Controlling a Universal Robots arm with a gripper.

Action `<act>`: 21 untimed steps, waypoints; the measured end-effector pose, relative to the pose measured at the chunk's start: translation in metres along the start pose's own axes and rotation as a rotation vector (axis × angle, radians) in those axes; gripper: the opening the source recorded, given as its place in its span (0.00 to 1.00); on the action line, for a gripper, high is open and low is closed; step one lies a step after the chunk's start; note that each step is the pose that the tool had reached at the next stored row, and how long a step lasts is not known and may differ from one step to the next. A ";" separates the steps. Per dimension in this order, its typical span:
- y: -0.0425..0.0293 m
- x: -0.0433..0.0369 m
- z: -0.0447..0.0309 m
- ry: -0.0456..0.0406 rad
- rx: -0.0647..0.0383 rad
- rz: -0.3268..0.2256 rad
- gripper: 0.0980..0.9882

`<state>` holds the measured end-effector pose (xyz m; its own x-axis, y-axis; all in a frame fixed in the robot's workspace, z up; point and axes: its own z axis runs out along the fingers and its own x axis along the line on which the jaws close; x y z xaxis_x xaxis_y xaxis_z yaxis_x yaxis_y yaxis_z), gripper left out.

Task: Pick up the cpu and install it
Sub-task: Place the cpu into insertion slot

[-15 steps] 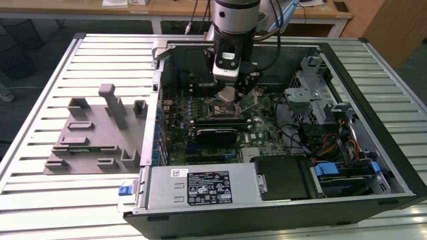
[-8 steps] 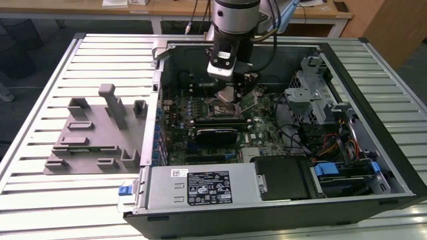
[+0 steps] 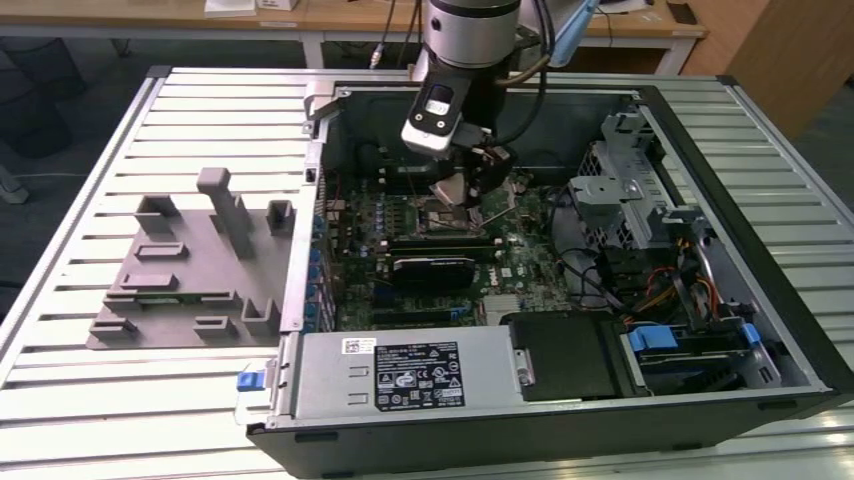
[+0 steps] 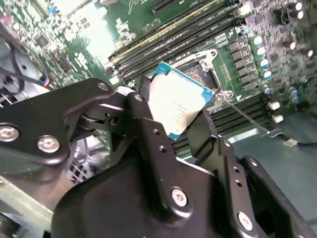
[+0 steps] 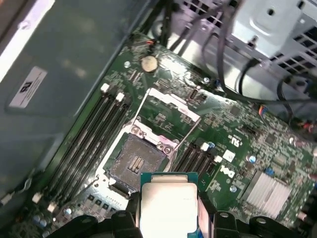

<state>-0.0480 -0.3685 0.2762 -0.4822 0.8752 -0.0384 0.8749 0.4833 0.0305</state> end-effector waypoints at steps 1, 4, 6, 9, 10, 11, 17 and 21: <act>0.0000 0.0000 0.0001 -0.0005 0.001 0.018 0.50; 0.0000 0.0000 0.0004 -0.0022 0.003 0.072 0.50; 0.0000 0.0000 0.0008 -0.0033 0.004 0.108 0.50; -0.0001 0.0001 0.0014 -0.0050 0.006 0.163 0.50; -0.0001 0.0001 0.0017 -0.0056 0.007 0.181 0.50; -0.0001 0.0001 0.0019 -0.0061 0.008 0.199 0.50; -0.0001 0.0001 0.0032 -0.0095 0.012 0.309 0.50; -0.0002 0.0002 0.0045 -0.0116 0.015 0.383 0.50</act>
<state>-0.0480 -0.3685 0.2717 -0.1199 0.9921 -0.0382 0.9922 0.1211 0.0307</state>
